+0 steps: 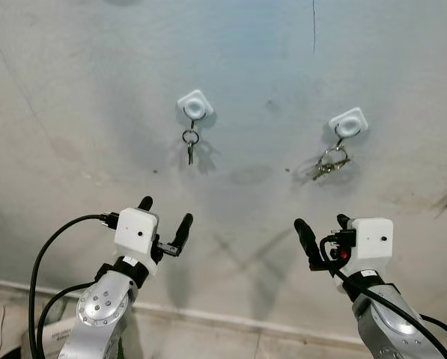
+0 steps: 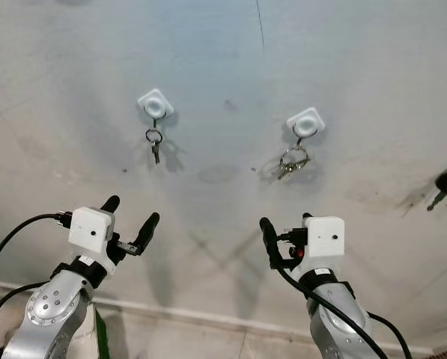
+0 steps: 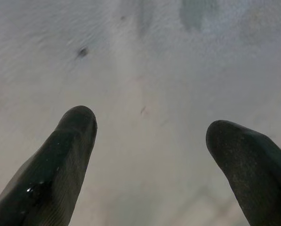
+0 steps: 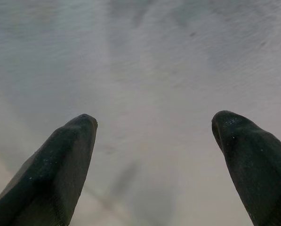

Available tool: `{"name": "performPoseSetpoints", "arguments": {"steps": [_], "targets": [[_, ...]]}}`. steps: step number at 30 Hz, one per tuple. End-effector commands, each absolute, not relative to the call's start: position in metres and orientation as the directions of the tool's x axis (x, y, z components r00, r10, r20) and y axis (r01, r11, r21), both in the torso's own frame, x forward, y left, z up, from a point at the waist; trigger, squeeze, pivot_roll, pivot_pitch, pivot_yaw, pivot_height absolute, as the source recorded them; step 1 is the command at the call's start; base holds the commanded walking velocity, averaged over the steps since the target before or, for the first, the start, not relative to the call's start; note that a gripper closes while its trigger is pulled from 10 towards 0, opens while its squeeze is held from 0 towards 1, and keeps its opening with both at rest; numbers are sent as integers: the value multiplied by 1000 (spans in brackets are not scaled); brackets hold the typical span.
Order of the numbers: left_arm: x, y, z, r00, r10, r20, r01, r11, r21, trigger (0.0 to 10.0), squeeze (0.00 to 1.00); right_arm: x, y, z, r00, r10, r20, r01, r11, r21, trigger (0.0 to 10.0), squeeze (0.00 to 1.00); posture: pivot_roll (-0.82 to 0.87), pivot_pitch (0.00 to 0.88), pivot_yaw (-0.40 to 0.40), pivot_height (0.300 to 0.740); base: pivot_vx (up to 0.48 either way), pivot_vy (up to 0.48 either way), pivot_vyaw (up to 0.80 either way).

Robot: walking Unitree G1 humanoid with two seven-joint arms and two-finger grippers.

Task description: Hang keys on a hook

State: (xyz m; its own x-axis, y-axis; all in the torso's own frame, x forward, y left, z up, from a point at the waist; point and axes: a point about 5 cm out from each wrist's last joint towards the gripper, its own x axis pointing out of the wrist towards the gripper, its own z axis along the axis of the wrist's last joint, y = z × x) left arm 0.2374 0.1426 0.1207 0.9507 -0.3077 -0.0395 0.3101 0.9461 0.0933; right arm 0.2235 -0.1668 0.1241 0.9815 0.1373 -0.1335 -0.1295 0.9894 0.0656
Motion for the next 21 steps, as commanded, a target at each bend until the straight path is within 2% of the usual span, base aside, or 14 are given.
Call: {"name": "performPoseSetpoints", "arguments": {"steps": [1,21], "targets": [[237,144,118,951,-304,-56,308,946,100,10000,0,223,-168,123,982,127,-138,-118,990,71,10000,0,33,0,6,740,-330,0,0],[239,144,119,949,-312,-53,316,943,103,10000,0,225,-168,121,983,119,-142,-108,991,80,10000,0,37,0,7,740,-299,0,0]]}}
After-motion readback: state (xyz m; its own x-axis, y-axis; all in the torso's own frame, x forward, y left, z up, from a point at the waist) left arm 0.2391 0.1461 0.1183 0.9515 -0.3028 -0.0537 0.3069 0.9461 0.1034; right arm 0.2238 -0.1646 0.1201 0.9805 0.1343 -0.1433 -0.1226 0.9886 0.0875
